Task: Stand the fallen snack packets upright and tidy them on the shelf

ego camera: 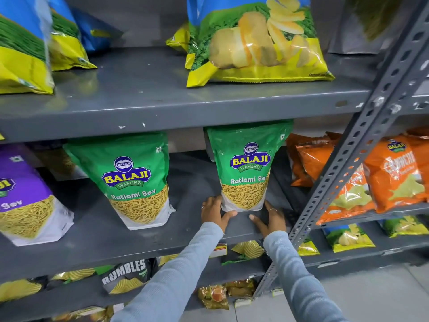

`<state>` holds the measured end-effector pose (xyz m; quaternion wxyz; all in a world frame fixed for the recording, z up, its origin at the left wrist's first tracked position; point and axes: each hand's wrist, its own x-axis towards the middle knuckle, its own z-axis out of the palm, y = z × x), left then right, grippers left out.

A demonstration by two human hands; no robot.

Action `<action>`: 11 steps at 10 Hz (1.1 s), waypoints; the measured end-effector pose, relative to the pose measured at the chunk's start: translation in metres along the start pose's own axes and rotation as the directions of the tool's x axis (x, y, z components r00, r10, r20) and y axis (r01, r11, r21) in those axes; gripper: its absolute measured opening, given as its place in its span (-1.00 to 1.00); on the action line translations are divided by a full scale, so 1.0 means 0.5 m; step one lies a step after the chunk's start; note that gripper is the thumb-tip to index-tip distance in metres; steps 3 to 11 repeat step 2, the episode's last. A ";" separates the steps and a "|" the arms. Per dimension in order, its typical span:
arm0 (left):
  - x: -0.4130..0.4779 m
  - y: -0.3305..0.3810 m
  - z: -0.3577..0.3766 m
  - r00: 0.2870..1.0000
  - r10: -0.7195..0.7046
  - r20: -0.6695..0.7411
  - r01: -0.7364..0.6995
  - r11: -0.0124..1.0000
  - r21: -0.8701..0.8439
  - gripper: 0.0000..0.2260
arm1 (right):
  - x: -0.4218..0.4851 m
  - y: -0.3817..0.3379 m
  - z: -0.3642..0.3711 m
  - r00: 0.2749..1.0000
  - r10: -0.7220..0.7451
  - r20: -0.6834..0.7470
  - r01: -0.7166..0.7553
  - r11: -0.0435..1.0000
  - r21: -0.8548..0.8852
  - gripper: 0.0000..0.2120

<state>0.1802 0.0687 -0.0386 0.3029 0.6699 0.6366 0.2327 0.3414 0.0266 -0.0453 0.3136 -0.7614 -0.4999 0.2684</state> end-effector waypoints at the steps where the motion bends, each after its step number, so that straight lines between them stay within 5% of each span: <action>1: -0.003 0.005 -0.009 1.000 -0.014 0.002 0.014 1.000 -0.026 -0.50 | -0.054 -0.016 -0.008 0.999 0.039 0.010 -0.040 0.989 0.142 -0.37; 2: -0.001 0.002 -0.013 0.999 0.006 0.039 -0.002 0.996 -0.084 -0.40 | -0.123 -0.043 -0.033 0.999 0.009 -0.030 0.003 0.919 0.395 -0.60; 11: -0.001 0.002 -0.013 0.999 0.006 0.039 -0.002 0.996 -0.084 -0.40 | -0.123 -0.043 -0.033 0.999 0.009 -0.030 0.003 0.919 0.395 -0.60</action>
